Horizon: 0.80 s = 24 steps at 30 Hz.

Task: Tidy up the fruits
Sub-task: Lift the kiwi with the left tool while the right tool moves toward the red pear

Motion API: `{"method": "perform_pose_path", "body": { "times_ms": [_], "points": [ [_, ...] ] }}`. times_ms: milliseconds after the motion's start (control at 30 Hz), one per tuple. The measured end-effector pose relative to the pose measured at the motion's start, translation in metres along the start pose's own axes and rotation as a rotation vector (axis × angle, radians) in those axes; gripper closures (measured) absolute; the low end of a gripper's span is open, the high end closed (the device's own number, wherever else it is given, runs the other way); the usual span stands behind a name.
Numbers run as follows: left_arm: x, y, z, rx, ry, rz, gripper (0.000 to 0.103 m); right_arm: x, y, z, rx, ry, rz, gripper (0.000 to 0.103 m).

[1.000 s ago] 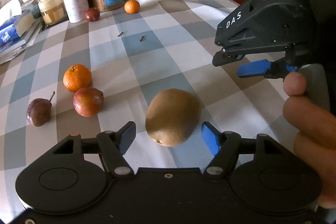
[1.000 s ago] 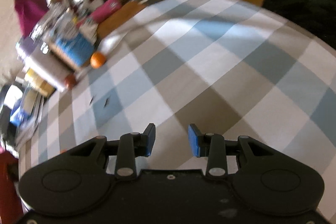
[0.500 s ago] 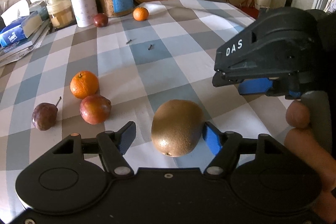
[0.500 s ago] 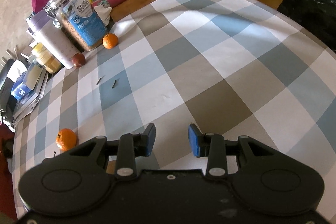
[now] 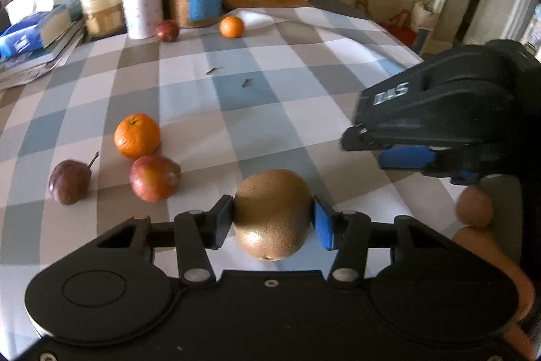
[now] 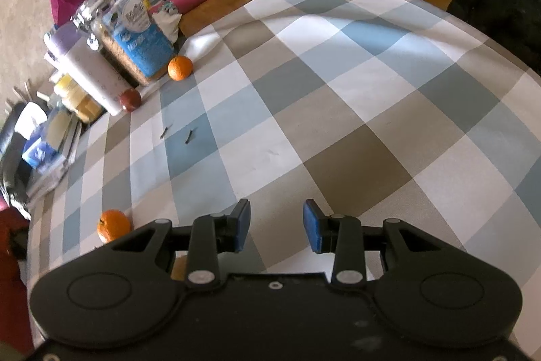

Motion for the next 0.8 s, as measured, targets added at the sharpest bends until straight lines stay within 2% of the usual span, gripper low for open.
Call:
{"method": "perform_pose_path", "body": {
  "times_ms": [167, 333, 467, 800],
  "points": [
    [0.001, -0.003, -0.010, 0.055, -0.075, -0.016, 0.047, 0.004, -0.004, 0.009, -0.074, -0.020, 0.022, 0.065],
    [0.007, -0.008, -0.034, 0.163, -0.116, -0.028, 0.047, -0.002, -0.004, 0.011, -0.091, -0.010, 0.000, 0.065],
    [0.017, -0.010, -0.052, 0.238, -0.157, -0.016, 0.047, -0.005, 0.000, 0.003, -0.053, -0.013, -0.015, 0.065],
    [0.044, -0.013, -0.092, 0.388, -0.316, 0.088, 0.047, -0.010, 0.012, -0.025, 0.089, -0.010, -0.020, 0.065]
  ]
}}
Point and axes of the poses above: each gripper's, at about its wrist camera, not at the fingertips, and x roughly against the way its jaws point, z to its right, y to its underside, the point moved 1 cm from there along -x, roughly the way its jaws point, and after that the axes turned 3 degrees about -y, right-handed, at the moved point
